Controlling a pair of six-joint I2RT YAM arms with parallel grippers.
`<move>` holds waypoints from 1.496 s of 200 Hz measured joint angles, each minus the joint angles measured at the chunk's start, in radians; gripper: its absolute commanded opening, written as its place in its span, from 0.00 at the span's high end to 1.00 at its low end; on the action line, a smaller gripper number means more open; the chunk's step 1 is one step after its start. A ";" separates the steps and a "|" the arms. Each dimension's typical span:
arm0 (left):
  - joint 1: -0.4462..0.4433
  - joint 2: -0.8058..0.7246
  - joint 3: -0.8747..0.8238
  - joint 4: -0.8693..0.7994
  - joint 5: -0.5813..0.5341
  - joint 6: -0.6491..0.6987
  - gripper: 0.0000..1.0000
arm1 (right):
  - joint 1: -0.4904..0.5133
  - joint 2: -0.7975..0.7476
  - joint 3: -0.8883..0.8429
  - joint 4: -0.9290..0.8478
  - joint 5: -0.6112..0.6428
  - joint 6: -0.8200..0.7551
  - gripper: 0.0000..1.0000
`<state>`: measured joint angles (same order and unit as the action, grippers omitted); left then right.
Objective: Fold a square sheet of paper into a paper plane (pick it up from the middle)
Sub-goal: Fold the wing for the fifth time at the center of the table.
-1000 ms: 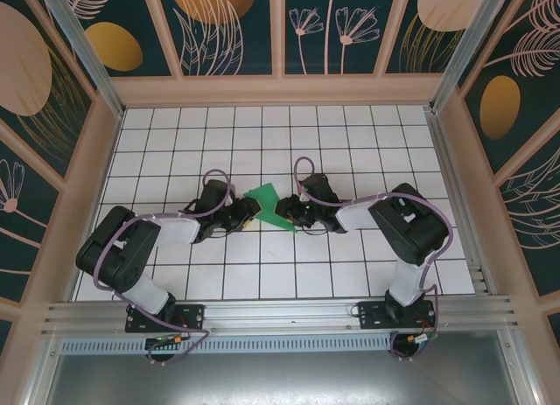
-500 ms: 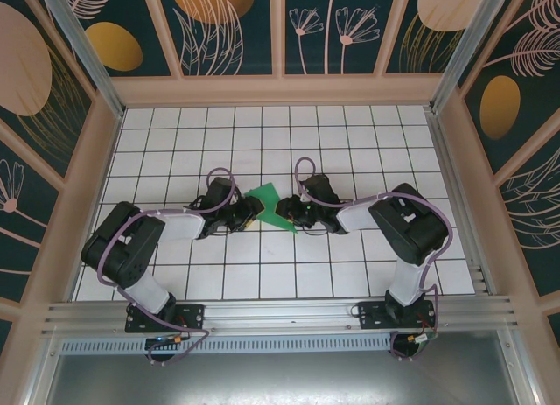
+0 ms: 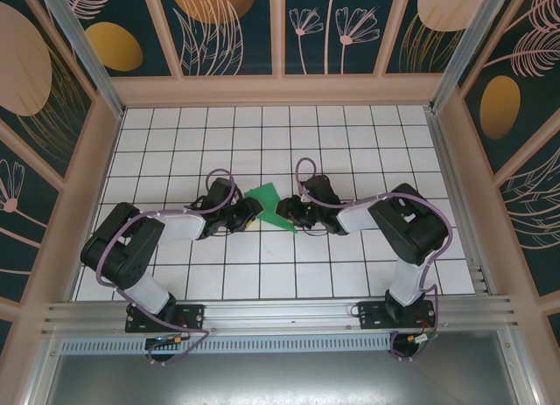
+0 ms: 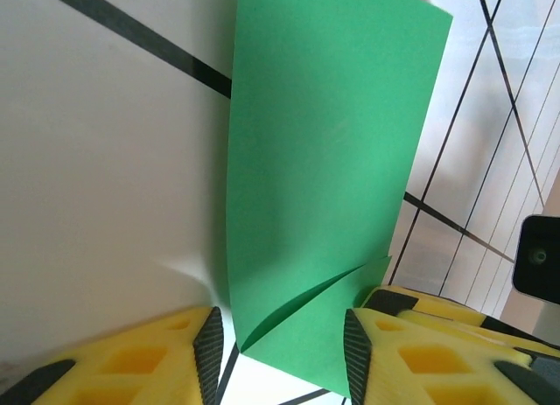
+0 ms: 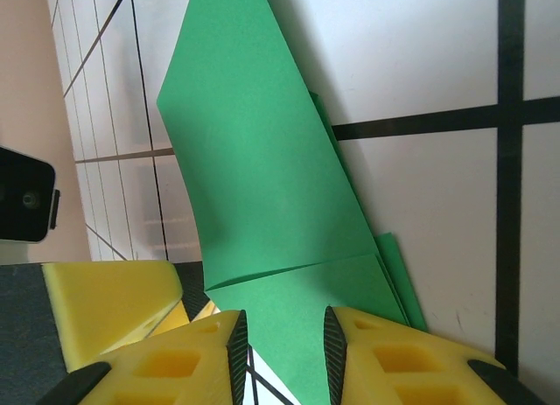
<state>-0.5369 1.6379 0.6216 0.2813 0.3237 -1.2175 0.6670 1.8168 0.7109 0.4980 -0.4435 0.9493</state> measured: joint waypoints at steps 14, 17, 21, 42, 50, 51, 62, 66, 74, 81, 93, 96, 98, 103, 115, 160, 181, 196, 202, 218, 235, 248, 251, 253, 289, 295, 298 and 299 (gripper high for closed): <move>0.000 0.015 0.002 0.013 0.019 -0.001 0.60 | 0.000 0.000 0.000 0.001 0.000 0.000 0.68; 0.000 0.018 0.002 0.017 0.025 -0.004 0.60 | 0.000 0.000 0.000 0.001 0.000 0.000 0.68; 0.000 0.021 0.002 0.021 0.030 -0.004 0.61 | 0.000 0.000 0.000 0.001 0.000 0.000 0.68; 0.000 0.025 0.002 0.046 0.051 -0.019 0.65 | 0.000 0.000 0.000 0.000 0.000 0.000 0.68; 0.000 0.025 0.002 0.058 0.058 -0.023 0.67 | 0.000 0.000 0.000 0.001 -0.001 0.000 0.68; 0.000 0.025 0.002 0.058 0.059 -0.023 0.67 | 0.000 0.000 0.000 0.001 -0.001 0.000 0.68; 0.000 0.025 0.002 0.071 0.063 -0.027 0.69 | 0.000 0.000 0.000 0.001 -0.003 -0.004 0.68; 0.000 0.025 0.002 0.075 0.063 -0.029 0.70 | -0.001 0.000 0.000 0.001 -0.004 -0.005 0.68; 0.000 0.025 0.002 0.080 0.065 -0.032 0.72 | -0.001 0.000 0.000 0.001 -0.007 -0.010 0.67; 0.000 0.025 0.002 0.084 0.066 -0.034 0.73 | -0.001 0.000 0.000 0.001 -0.010 -0.020 0.67; 0.000 0.025 0.002 0.088 0.066 -0.034 0.75 | -0.001 -0.002 0.000 0.000 -0.014 -0.037 0.67; 0.000 0.025 0.002 0.089 0.065 -0.035 0.76 | -0.001 -0.002 0.000 0.000 -0.016 -0.047 0.67; 0.000 0.025 0.002 0.089 0.065 -0.034 0.77 | -0.001 -0.003 0.000 0.000 -0.018 -0.051 0.67; 0.000 0.025 0.002 0.090 0.065 -0.035 0.78 | -0.001 -0.003 0.000 -0.003 -0.020 -0.062 0.67; 0.000 0.025 0.002 0.090 0.064 -0.035 0.81 | -0.001 -0.008 0.000 -0.013 -0.026 -0.093 0.67; 0.000 0.025 0.001 0.090 0.061 -0.026 0.97 | 0.000 -0.056 0.003 -0.088 -0.018 -0.243 0.52; 0.000 0.024 0.001 0.090 0.061 -0.026 0.98 | 0.003 -0.100 0.002 -0.114 0.021 -0.330 0.45; 0.000 0.019 0.001 0.089 0.061 -0.026 0.98 | 0.011 -0.142 -0.007 -0.114 0.088 -0.411 0.43; 0.000 0.016 0.001 0.089 0.061 -0.026 0.98 | 0.017 -0.157 -0.013 -0.113 0.117 -0.442 0.42; 0.000 0.006 0.002 0.088 0.061 -0.026 0.99 | 0.047 -0.196 -0.037 -0.107 0.204 -0.546 0.42; 0.000 -0.006 0.004 0.077 0.061 -0.026 0.99 | 0.096 -0.223 -0.077 -0.081 0.275 -0.663 0.43; 0.000 -0.013 0.011 0.066 0.062 -0.026 0.99 | 0.134 -0.229 -0.097 -0.074 0.315 -0.748 0.47; 0.000 -0.015 0.013 0.064 0.062 -0.026 0.99 | 0.141 -0.229 -0.099 -0.074 0.323 -0.771 0.47; 0.000 -0.016 0.013 0.063 0.062 -0.026 0.99 | 0.147 -0.229 -0.101 -0.072 0.328 -0.785 0.47; 0.000 -0.026 0.027 0.045 0.062 -0.026 0.99 | 0.225 -0.228 -0.179 0.061 0.438 -0.998 0.48; 0.000 -0.026 0.028 0.044 0.062 -0.026 0.98 | 0.235 -0.225 -0.188 0.078 0.458 -1.026 0.48; 0.000 -0.027 0.028 0.043 0.062 -0.026 0.98 | 0.239 -0.223 -0.190 0.085 0.467 -1.037 0.48; 0.000 -0.027 0.028 0.043 0.062 -0.026 0.98 | 0.240 -0.222 -0.190 0.087 0.469 -1.041 0.48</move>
<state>-0.5369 1.6108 0.6495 0.3248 0.3855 -1.2430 0.9066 1.5948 0.5205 0.5854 0.0257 -0.0914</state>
